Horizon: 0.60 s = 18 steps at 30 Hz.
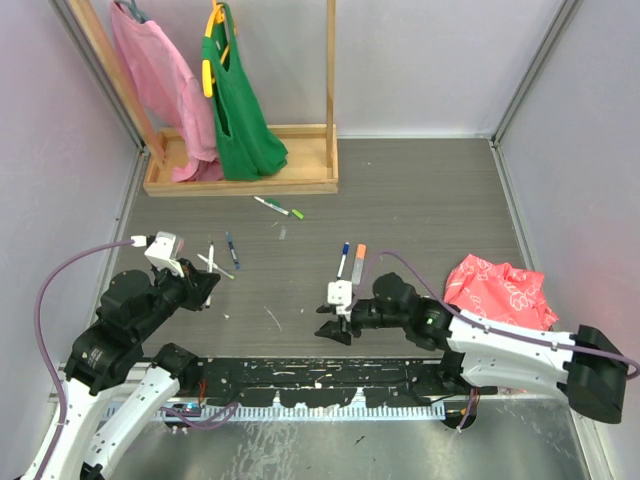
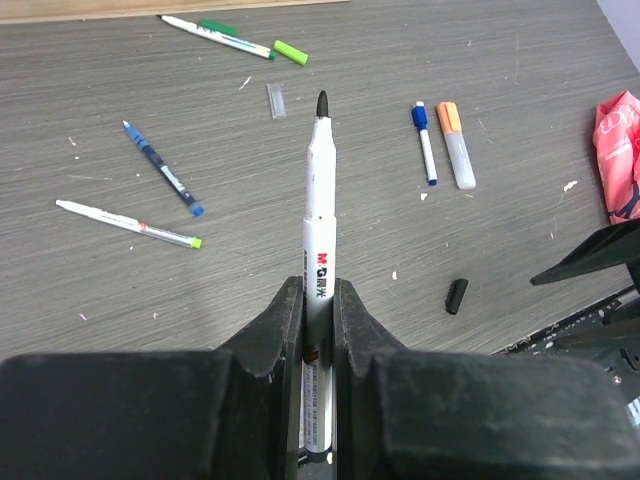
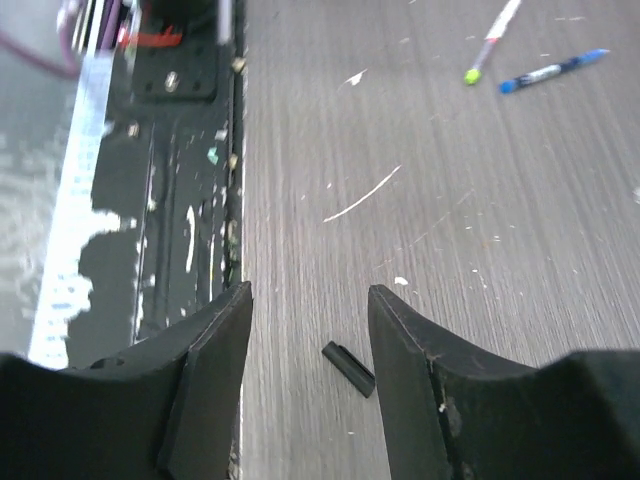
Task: Insert the pens into the pen caps
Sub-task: Place the pen cap at the center of the board.
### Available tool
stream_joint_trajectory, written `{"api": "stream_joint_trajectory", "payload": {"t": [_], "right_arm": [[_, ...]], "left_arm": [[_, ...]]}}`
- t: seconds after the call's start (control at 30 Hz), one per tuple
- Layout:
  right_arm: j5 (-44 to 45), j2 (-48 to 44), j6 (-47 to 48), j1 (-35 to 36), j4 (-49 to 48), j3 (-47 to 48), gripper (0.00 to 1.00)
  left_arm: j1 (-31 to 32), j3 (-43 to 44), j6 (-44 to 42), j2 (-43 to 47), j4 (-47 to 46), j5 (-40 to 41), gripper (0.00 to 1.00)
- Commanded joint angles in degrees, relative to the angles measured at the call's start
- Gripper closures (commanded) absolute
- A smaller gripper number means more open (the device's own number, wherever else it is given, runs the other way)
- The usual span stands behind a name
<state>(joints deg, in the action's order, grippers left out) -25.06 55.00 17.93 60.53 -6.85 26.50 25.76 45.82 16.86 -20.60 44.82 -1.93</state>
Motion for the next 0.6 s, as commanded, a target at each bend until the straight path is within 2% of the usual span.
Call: {"api": "stream_joint_trajectory", "payload": {"t": [0.0,0.13,0.33,0.57], "right_arm": [[14.7,-6.8,-21.5,0.9,-15.1,-2.6,0.44],[27.8,-9.3,-29.1,1.2,-8.8,-1.9,0.43],[41.0,-10.3,-43.8,1.3,1.5,1.6,0.39],[49.2,-5.2,-63.0,2.0,16.5,8.5,0.32]], "left_arm": [[-0.2,0.2,-0.8,0.2,-2.3,-0.2,0.99],[-0.2,0.2,-0.8,0.2,-2.3,-0.1,0.99],[-0.2,0.2,-0.8,-0.1,-2.2,0.0,0.99],[-0.2,0.2,-0.8,-0.1,-2.3,-0.1,0.99]]}}
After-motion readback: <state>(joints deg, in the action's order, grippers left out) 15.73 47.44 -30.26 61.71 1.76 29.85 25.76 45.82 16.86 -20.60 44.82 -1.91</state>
